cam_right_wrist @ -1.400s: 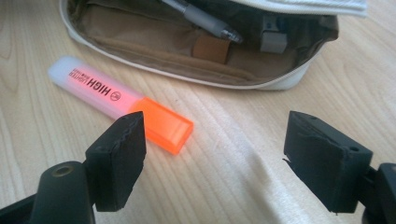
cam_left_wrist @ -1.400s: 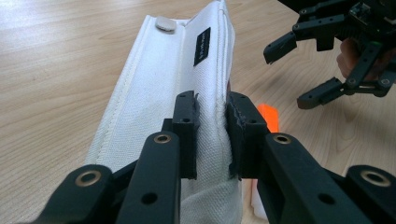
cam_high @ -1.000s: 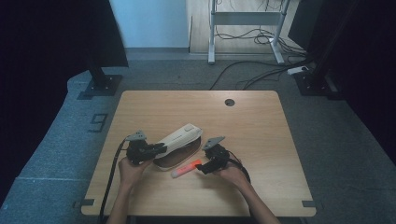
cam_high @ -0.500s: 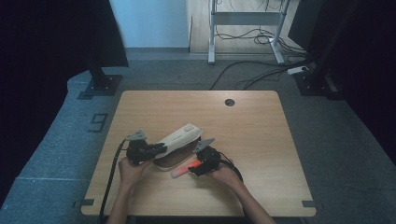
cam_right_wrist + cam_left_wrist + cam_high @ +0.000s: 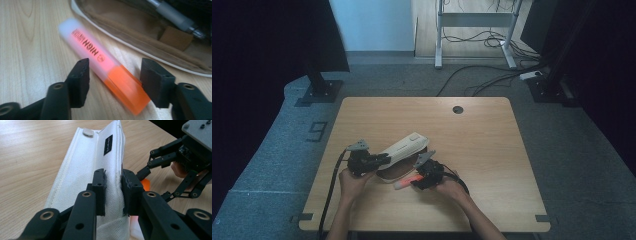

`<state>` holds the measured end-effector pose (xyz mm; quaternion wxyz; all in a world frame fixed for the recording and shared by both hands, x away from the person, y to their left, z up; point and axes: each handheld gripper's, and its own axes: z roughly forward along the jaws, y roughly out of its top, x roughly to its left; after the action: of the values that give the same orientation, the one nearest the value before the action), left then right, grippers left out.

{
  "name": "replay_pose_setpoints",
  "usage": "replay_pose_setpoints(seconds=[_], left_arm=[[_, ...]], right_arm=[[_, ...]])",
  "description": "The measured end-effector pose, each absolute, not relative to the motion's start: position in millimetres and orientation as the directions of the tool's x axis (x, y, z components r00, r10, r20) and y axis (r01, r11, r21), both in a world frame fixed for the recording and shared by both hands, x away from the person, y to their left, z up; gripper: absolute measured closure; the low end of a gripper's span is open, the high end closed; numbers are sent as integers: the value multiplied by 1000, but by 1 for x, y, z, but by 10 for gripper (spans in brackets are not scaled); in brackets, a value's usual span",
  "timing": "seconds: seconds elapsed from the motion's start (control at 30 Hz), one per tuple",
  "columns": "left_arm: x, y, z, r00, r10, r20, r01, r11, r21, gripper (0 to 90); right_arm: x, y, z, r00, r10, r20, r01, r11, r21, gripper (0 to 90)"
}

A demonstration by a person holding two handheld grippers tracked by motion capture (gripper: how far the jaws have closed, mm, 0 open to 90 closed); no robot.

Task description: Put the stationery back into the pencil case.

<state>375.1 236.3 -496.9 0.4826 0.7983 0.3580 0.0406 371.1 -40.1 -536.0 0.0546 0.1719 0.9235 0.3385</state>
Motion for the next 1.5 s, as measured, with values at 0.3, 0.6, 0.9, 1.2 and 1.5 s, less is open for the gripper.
replay_pose_setpoints(seconds=[0.3, 0.6, 0.9, 1.2, 1.5], left_arm=[[375, 236, -497, 740, 611, -280, 532, -278, 800, 739], [375, 235, -498, 740, 613, -277, 532, -282, 798, 736], [375, 235, -498, 739, 615, -274, 532, -284, 797, 735], [375, 235, -498, 739, 614, -277, 533, -283, 797, 735], [376, 236, -498, 739, 613, -278, 534, -283, 797, 736]], right_arm=[[366, -43, -535, -940, 337, 41, 284, 712, 642, 542], [356, -46, -535, -947, 311, 77, 285, 709, 644, 615], [343, -44, -533, -955, 285, 77, 267, 723, 637, 654], [340, -47, -529, -953, 290, 84, 273, 709, 651, 656], [335, -53, -518, -952, 293, 86, 272, 691, 670, 656]])
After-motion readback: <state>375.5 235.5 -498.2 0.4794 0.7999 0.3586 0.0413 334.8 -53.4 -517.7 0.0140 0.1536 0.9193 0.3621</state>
